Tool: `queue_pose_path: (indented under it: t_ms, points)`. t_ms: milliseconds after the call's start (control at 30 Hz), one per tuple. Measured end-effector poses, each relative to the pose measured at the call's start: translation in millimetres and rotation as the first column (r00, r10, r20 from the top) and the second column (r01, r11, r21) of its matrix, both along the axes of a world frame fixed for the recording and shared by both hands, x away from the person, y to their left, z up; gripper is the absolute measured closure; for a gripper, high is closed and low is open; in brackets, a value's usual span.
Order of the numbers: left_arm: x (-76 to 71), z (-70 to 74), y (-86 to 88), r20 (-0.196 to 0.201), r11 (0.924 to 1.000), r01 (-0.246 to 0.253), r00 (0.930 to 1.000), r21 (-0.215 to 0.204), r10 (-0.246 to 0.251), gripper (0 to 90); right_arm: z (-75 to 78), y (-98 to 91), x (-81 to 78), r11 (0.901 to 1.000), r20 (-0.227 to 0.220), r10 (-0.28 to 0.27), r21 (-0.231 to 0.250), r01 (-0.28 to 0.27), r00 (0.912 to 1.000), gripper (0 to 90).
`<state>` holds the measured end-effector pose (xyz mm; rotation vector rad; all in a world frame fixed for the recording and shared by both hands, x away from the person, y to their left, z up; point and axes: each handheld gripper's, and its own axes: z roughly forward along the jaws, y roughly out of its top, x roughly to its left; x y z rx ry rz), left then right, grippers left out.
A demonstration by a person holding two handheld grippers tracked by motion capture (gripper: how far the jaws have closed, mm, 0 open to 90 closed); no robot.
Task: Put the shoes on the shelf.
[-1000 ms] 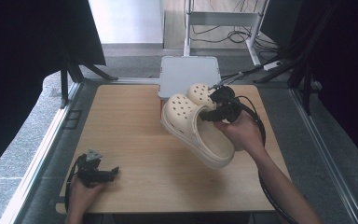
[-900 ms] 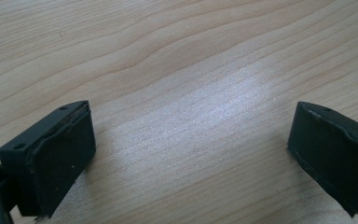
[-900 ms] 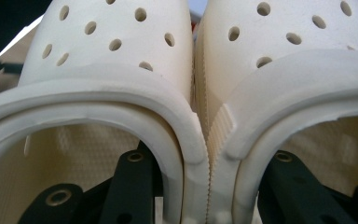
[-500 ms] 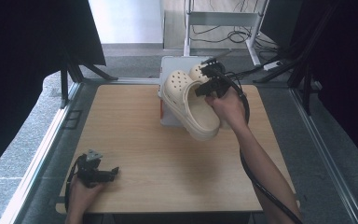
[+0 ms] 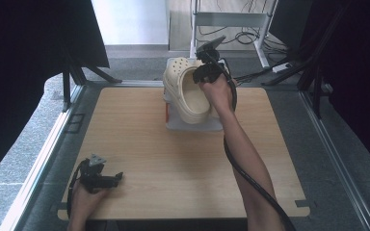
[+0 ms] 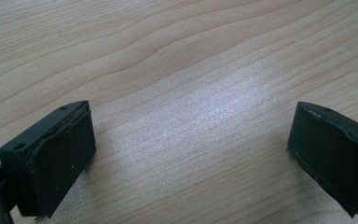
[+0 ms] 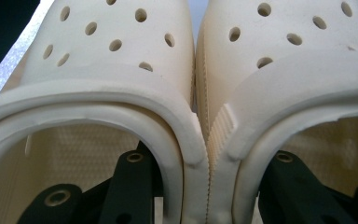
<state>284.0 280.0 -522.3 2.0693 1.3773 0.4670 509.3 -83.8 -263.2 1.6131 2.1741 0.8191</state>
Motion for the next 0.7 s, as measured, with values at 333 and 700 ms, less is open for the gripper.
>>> queue_pose_path:
  t_ms: [333, 700]
  points:
    - [1.1, -0.4, -0.6, 0.006, 1.0000, -0.003, 1.0000, 0.002, 0.003, 0.5, -8.7, 14.1, 37.9, 0.9943, -0.005, -0.106, -0.014, 0.106, 0.9943, 65.8]
    - [1.6, -0.6, -0.7, 0.009, 1.0000, -0.003, 1.0000, 0.002, 0.003, 0.6, -18.5, 17.6, 79.0, 0.9814, -0.002, -0.191, -0.016, 0.191, 0.9815, 65.8]
